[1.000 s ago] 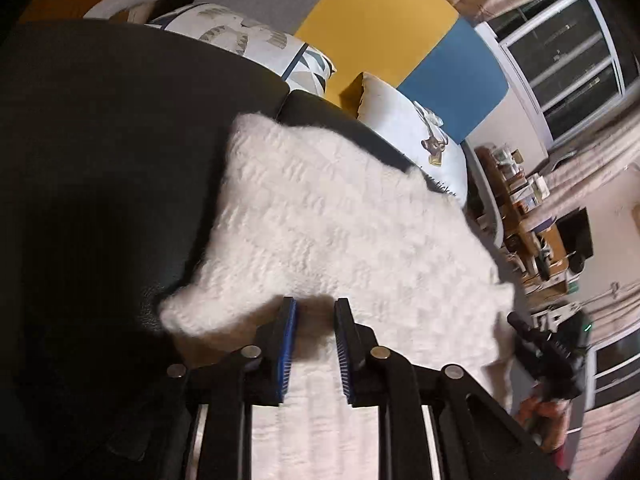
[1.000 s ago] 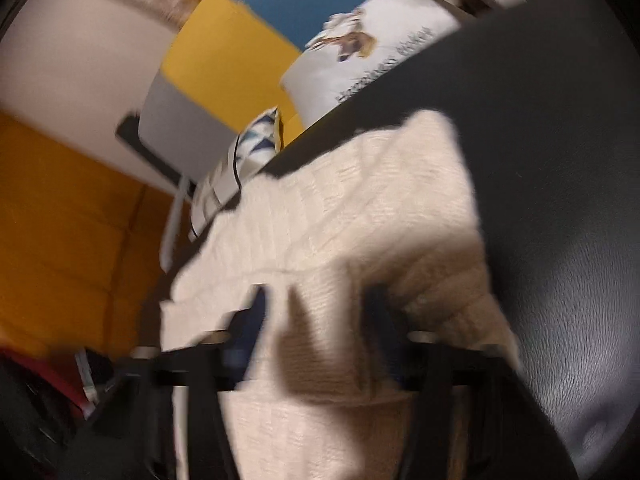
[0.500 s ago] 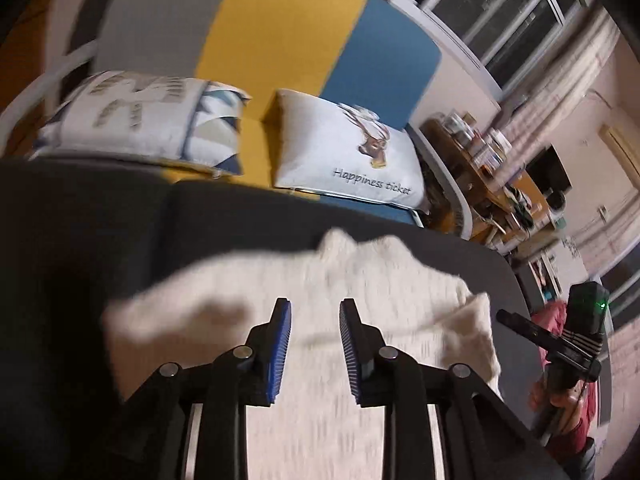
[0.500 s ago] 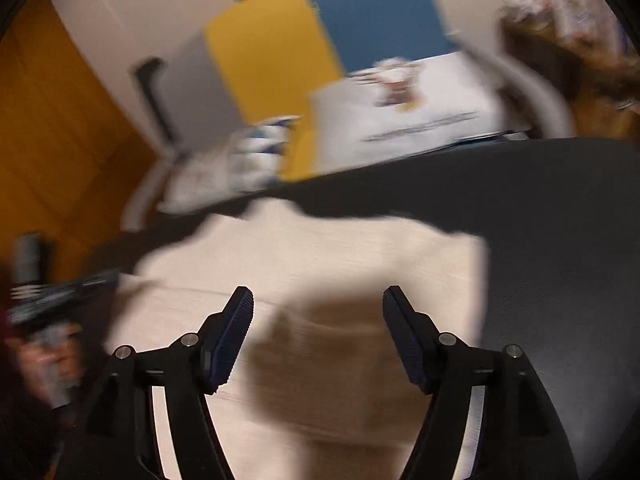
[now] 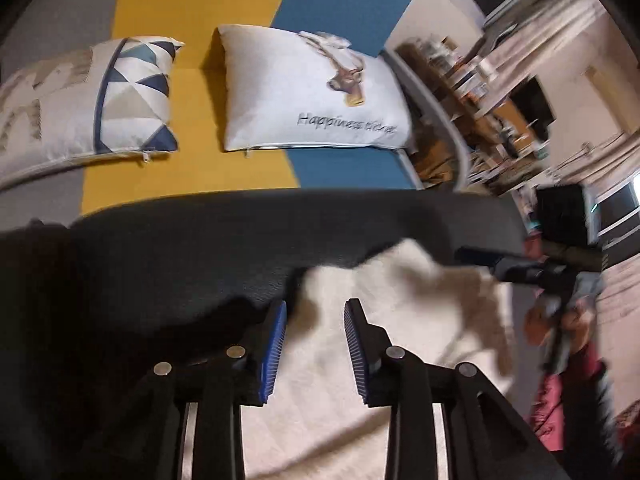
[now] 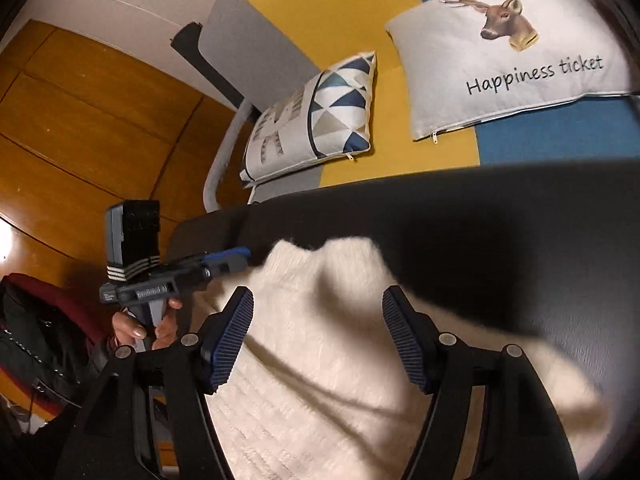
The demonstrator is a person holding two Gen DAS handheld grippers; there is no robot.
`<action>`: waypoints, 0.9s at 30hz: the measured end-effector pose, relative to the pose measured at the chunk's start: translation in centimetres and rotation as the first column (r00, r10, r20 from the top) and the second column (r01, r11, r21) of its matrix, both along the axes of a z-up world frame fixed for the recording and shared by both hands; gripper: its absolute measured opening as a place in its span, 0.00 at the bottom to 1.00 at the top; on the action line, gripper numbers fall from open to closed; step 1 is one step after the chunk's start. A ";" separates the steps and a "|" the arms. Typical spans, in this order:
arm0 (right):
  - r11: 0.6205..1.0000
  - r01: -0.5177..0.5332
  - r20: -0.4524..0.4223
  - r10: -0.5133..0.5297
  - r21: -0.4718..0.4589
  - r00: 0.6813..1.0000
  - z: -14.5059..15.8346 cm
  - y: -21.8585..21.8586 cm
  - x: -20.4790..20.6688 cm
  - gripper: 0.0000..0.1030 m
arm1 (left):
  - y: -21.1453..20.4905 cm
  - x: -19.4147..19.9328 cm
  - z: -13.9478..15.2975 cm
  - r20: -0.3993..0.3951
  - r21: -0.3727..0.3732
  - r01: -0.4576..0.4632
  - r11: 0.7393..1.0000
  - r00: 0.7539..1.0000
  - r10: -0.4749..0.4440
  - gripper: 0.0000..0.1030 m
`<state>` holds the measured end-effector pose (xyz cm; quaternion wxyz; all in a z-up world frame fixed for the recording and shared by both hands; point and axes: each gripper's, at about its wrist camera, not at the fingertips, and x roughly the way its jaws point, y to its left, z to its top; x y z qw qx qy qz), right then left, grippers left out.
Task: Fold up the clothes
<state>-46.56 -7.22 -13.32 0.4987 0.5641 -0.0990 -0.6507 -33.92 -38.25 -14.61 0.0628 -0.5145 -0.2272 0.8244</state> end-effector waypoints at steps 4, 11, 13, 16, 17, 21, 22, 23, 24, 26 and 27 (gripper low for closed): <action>0.999 -0.040 0.025 0.039 0.024 0.999 -0.8 -1.1 -1.9 0.68 | -0.5 -0.5 -0.8 0.013 0.032 0.017 0.999 1.000 -0.017 0.29; 0.986 -0.143 0.034 0.141 0.088 0.989 -2.2 -3.8 -2.9 0.69 | 0.5 -1.4 -1.4 0.006 0.022 0.064 0.998 0.998 -0.064 0.29; 0.982 -0.165 0.031 0.163 0.093 0.986 -2.2 -4.6 -2.8 0.69 | 0.9 -1.6 -1.5 0.000 0.019 0.058 0.998 0.998 -0.058 0.29; 0.965 -0.215 -0.056 0.225 0.154 0.973 -1.8 -6.2 -1.4 0.39 | 1.8 -0.8 -0.8 -0.070 -0.061 0.032 0.998 0.997 -0.036 0.04; 0.958 -0.227 -0.067 0.241 0.176 0.968 -1.9 -6.8 -1.0 0.22 | 2.2 -0.3 -0.4 -0.105 -0.096 0.021 0.995 0.994 -0.031 0.04; 0.949 -0.223 -0.239 0.275 0.222 0.931 0.1 -7.2 2.4 0.09 | 4.0 3.3 2.1 -0.304 -0.164 -0.011 0.986 0.952 -0.040 0.04; 0.957 -0.208 -0.263 0.257 0.199 0.930 0.4 -6.8 2.5 0.09 | 4.0 3.5 2.0 -0.310 -0.186 -0.037 0.982 0.951 -0.023 0.04; 0.967 -0.162 -0.291 0.216 0.198 0.932 0.6 -6.2 2.2 0.08 | 3.8 3.3 1.7 -0.290 -0.213 -0.066 0.975 0.957 0.001 0.04; 0.973 -0.118 -0.317 0.177 0.197 0.932 0.7 -5.6 1.9 0.08 | 3.8 2.7 1.1 -0.255 -0.246 -0.081 0.966 0.967 0.016 0.05; 0.973 -0.088 -0.310 0.154 0.215 0.938 -0.3 -5.6 1.5 0.08 | 3.9 1.5 -0.2 -0.186 -0.279 -0.087 0.956 0.982 0.035 0.07; 0.972 -0.074 -0.307 0.142 0.224 0.941 -0.8 -5.5 1.2 0.08 | 4.1 0.9 -0.8 -0.146 -0.295 -0.075 0.952 0.989 0.033 0.09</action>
